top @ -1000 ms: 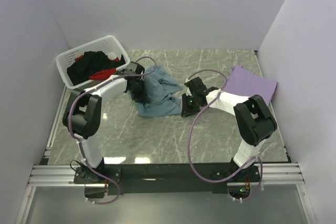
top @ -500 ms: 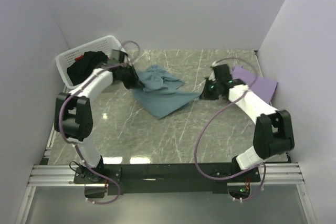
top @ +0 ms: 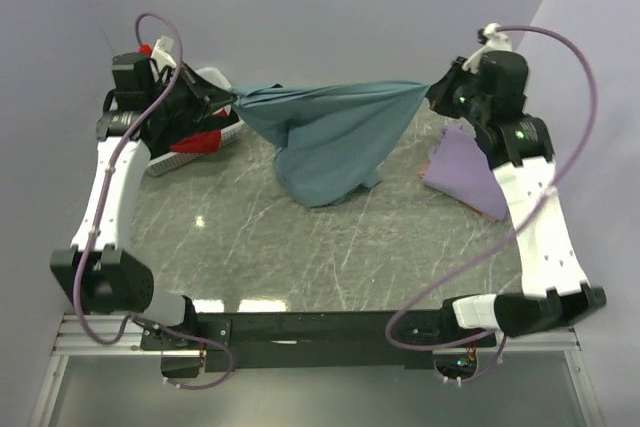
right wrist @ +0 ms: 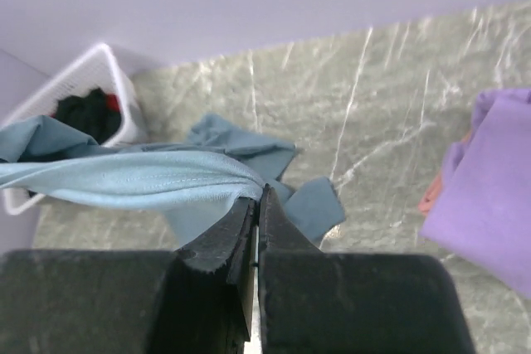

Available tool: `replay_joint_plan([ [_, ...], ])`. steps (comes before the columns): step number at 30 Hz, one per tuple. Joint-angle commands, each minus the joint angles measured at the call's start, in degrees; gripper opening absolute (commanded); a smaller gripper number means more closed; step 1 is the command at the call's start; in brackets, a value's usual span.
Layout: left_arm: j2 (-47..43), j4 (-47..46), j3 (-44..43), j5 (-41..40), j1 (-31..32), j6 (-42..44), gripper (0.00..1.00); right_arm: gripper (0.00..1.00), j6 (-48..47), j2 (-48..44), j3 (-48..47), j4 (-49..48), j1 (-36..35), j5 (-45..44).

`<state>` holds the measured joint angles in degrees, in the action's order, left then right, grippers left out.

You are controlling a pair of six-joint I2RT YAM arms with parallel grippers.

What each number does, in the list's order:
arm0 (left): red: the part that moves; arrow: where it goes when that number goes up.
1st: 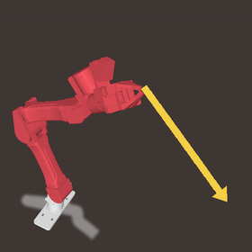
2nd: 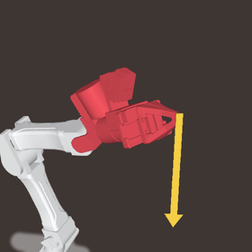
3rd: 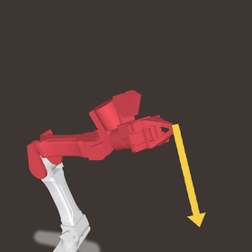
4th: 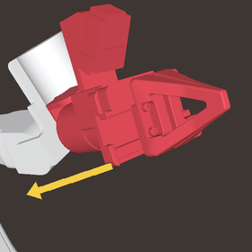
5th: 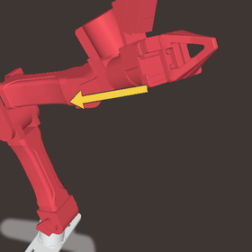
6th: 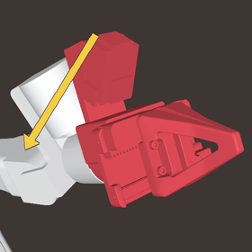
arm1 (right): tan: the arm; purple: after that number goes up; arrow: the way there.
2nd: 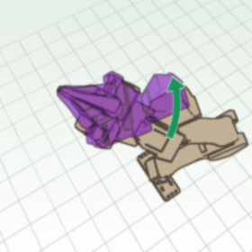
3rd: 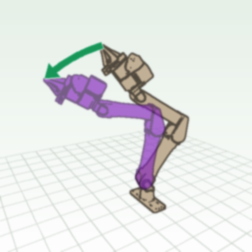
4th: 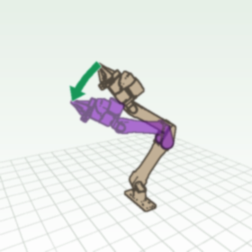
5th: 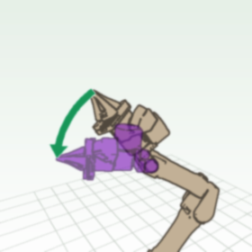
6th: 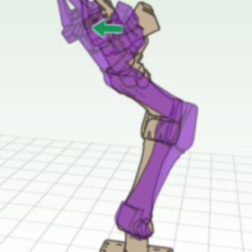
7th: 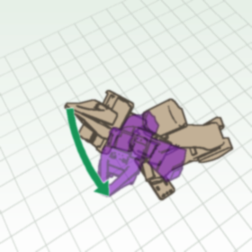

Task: Fold and stack the t-shirts
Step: Flatten the tshirt out

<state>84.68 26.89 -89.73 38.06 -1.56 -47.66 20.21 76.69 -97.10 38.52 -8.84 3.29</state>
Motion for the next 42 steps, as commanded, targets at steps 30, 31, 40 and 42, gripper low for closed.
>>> replay_joint_plan([
  [30,-22.37,14.40,17.40,-26.45,-2.66,11.18,0.70,0.00,-11.68,8.98,12.48,-4.25,-54.41,3.46],
  [31,-22.54,15.72,17.05,-27.25,-2.66,12.23,0.71,0.00,-12.03,10.49,9.24,-3.46,-55.83,4.26],
  [40,-24.30,18.63,22.49,-30.86,-2.66,14.79,0.73,0.71,-4.67,8.31,15.26,-5.65,-54.63,-3.90],
  [42,-23.87,19.07,24.33,-30.77,-2.31,15.75,0.73,0.73,-0.18,6.38,18.42,-6.00,-47.69,-3.47],
])
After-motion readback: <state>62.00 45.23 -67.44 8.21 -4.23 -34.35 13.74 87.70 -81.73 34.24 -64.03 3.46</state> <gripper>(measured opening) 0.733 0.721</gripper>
